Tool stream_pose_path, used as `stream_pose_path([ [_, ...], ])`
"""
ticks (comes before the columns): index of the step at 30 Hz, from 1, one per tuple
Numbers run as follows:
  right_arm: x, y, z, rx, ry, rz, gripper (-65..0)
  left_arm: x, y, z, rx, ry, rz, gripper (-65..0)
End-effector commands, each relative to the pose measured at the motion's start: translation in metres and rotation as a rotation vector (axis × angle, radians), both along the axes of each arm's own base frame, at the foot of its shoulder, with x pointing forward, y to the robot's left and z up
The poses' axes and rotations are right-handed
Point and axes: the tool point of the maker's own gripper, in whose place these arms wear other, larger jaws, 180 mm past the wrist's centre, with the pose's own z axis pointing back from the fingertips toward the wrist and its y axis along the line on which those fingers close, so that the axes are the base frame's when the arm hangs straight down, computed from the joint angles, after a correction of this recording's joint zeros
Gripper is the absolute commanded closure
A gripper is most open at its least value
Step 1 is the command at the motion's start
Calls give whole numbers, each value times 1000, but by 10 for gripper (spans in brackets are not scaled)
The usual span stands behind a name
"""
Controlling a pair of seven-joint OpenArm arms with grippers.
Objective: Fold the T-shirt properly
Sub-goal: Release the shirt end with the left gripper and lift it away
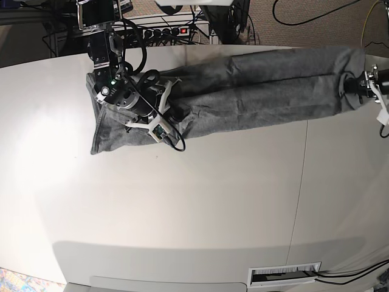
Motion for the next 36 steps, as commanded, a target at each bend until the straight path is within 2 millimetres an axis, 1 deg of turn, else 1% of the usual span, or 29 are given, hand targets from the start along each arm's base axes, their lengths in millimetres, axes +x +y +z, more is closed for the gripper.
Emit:
stream_pose_path([
  [1,5,-4,4,-19,-13,-2,0,13,8,13,23,-39,-8,0],
  [4,5,-6,3,-33,-16,-2,0,29,-1,23,18,-104,-24,0],
  [8,6,-7,2,-45,-19,-1,0,52,-35,41,-15,-214,-94,0],
  [11,6,-8,2,-50,-21,-1,0,63,-67,55,-53,-298,-153,0],
  [14,7,-13,0,-86,-34,-1,0,69,-105,70,-99,-386,-217,0],
  [19,8,-15,-1,-104,-42,0,0,74,-167,105,-185,-548,-302,0],
  [22,9,-14,0,-99,-47,0,0,73,-197,124,-231,-631,-337,0],
  [24,9,-14,0,-99,-47,0,0,72,-211,132,-263,-664,-342,0],
  [30,9,-14,0,-98,-46,0,0,72,-243,139,-381,-695,-293,0],
  [33,9,-14,0,-98,-47,0,0,78,-253,143,-445,-711,-234,0],
  [36,9,-15,0,-99,-47,-1,0,82,-258,128,-447,-682,-171,0],
])
